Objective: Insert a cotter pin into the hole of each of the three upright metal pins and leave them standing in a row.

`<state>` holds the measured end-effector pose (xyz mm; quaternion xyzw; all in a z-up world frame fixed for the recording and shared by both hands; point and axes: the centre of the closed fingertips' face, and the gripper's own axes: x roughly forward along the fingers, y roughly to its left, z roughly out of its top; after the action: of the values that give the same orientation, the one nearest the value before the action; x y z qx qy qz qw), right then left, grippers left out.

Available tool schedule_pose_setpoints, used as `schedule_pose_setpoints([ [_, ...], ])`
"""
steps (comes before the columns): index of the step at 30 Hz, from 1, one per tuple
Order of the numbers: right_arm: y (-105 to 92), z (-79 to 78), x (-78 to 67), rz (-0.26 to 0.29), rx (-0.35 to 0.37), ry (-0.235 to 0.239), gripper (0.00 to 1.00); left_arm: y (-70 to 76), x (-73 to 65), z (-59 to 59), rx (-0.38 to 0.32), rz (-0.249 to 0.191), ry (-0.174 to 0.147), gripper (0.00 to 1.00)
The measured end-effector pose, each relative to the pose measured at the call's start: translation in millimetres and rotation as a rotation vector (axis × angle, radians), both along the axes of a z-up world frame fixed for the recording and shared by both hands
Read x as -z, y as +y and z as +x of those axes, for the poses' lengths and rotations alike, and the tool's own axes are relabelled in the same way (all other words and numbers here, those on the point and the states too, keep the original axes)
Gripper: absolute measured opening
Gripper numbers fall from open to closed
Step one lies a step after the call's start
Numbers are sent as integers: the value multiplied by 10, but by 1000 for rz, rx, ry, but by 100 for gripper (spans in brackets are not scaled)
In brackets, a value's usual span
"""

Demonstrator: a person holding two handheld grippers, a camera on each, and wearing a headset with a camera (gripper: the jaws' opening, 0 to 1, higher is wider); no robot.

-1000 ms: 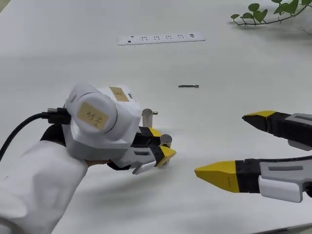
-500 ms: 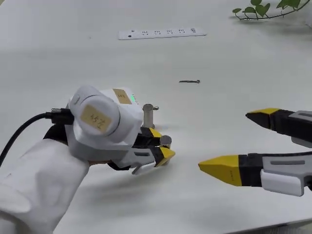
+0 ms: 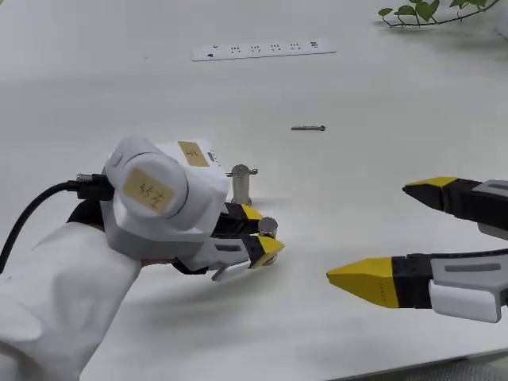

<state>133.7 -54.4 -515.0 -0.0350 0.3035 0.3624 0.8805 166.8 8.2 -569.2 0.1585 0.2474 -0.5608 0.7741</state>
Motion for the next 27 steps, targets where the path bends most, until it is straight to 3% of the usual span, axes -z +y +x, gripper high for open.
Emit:
schedule_pose_setpoints([
  [1,1,-2,0,1,1,0,88,-9,-49,2,-20,-32,14,11],
  [4,8,-4,5,3,0,3,88,7,-161,-27,-4,-65,10,14],
  [5,13,-5,8,3,-1,4,88,1,-217,-51,-3,-92,23,16],
  [7,24,-9,8,3,-6,5,88,21,-261,-84,-3,-107,45,20],
  [13,41,-13,19,-2,-16,9,88,98,-364,-175,3,-142,72,32],
  [15,43,-13,26,-4,-18,11,88,131,-373,-204,-3,-143,88,40],
  [16,44,-15,29,-5,-19,13,88,165,-340,-235,-37,-138,142,43],
  [17,45,-16,30,-4,-20,13,88,183,-327,-234,-58,-136,154,47],
  [21,46,-24,46,-10,-26,19,88,264,-244,-274,-75,-97,146,70],
  [23,47,-25,51,-12,-28,22,88,309,-198,-302,-90,-85,162,72],
  [25,45,-20,57,-13,-30,25,87,341,-167,-379,-84,-67,203,72],
  [27,39,-9,60,-12,-29,24,88,365,-157,-422,-87,-52,205,74],
])
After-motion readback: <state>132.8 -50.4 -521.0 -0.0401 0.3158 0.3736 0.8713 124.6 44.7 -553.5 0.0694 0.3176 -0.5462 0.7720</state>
